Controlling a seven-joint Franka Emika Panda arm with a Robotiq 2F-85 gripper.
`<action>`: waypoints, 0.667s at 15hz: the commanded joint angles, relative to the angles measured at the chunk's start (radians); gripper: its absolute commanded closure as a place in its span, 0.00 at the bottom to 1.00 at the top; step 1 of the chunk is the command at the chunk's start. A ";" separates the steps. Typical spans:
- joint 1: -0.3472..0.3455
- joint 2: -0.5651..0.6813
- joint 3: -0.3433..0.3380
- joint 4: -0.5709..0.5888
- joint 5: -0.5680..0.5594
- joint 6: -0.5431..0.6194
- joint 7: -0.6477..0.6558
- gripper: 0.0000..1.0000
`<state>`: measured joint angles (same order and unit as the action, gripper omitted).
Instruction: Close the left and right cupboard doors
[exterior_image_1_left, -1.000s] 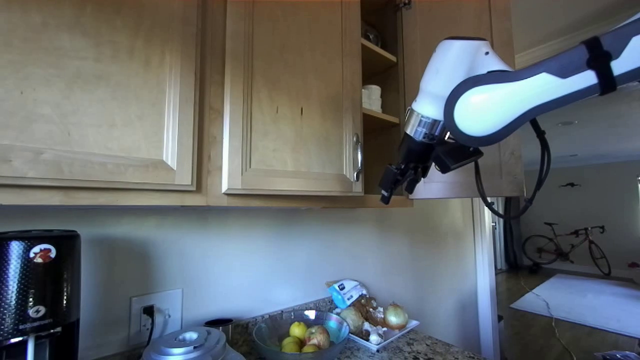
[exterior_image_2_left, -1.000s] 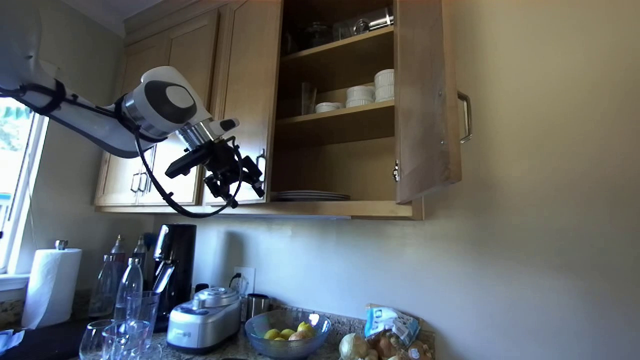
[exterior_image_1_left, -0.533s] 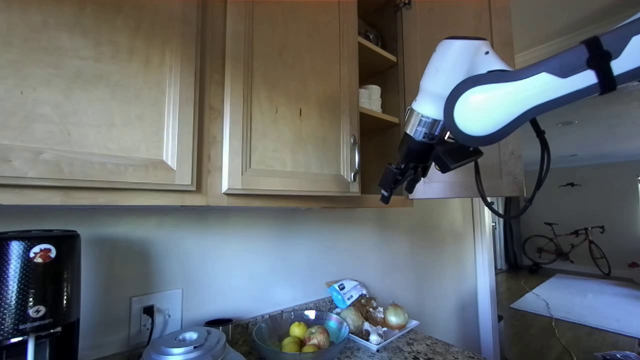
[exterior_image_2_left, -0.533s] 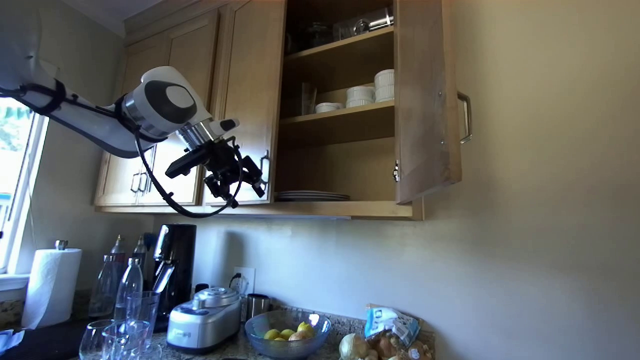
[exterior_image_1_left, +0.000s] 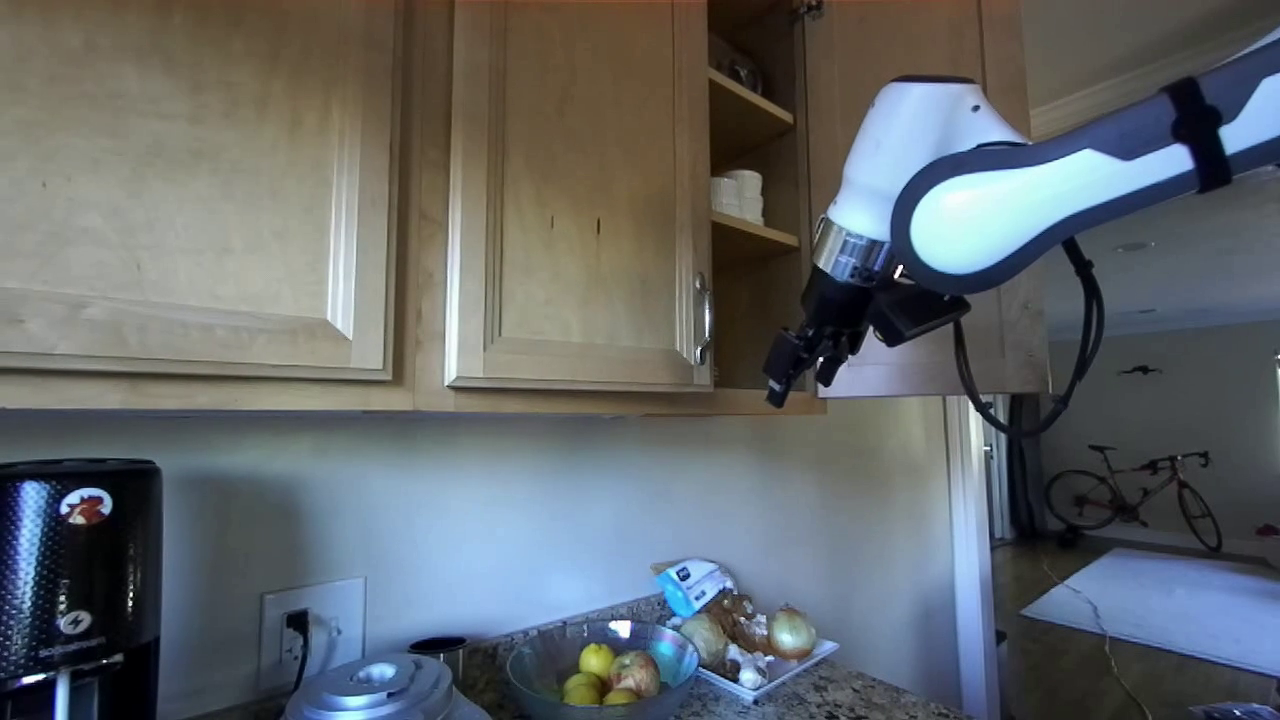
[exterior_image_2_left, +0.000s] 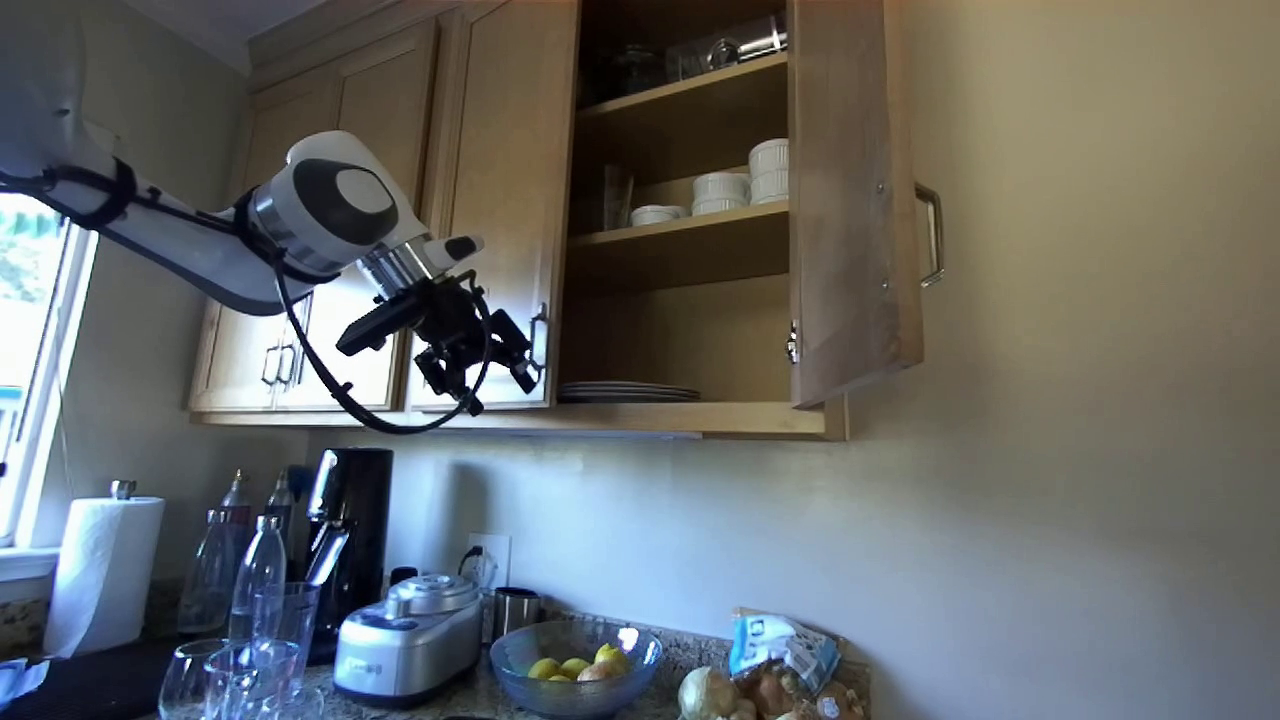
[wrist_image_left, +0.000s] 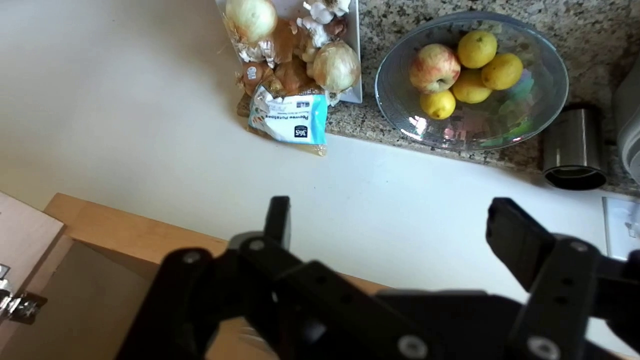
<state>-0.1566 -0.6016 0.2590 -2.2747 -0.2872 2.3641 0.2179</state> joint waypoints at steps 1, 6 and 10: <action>0.018 -0.049 -0.063 -0.030 -0.011 -0.055 0.000 0.00; 0.003 -0.130 -0.159 -0.071 -0.004 -0.127 -0.022 0.00; -0.020 -0.214 -0.229 -0.100 -0.013 -0.097 -0.045 0.00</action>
<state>-0.1627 -0.7220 0.0701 -2.3234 -0.2866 2.2593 0.1979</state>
